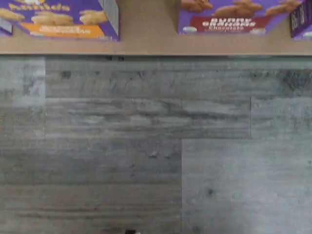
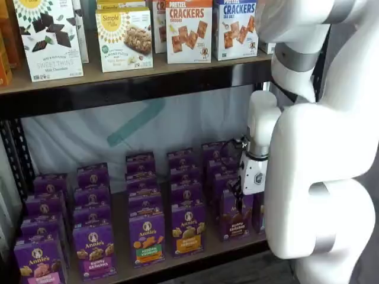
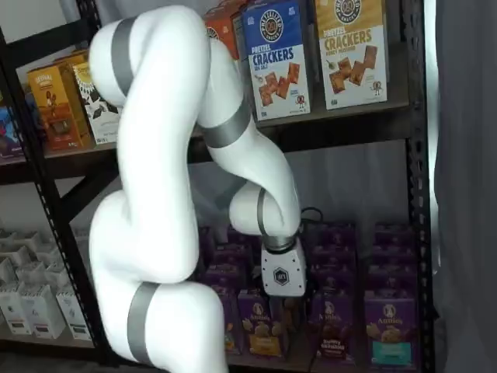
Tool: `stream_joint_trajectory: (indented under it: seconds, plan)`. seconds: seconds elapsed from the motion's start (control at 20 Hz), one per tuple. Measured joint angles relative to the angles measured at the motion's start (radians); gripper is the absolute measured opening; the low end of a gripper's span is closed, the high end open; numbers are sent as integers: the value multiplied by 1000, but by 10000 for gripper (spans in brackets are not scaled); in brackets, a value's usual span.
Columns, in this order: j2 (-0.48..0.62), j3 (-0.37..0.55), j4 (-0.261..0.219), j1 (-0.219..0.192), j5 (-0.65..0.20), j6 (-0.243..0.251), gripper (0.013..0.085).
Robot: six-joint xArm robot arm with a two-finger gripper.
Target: Pick up the purple box with a brown patch in the center, on the bottom shelf, the fifth box from the left
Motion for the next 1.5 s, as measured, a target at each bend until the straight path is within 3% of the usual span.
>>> stream_joint_trajectory:
  seconds: [0.5, 0.8, 1.5]
  plan:
    - [180, -133, -48, 14, -69, 58, 850]
    - [226, -186, -170, -1, -81, 160, 850]
    - [290, -310, -221, -55, -62, 153, 850]
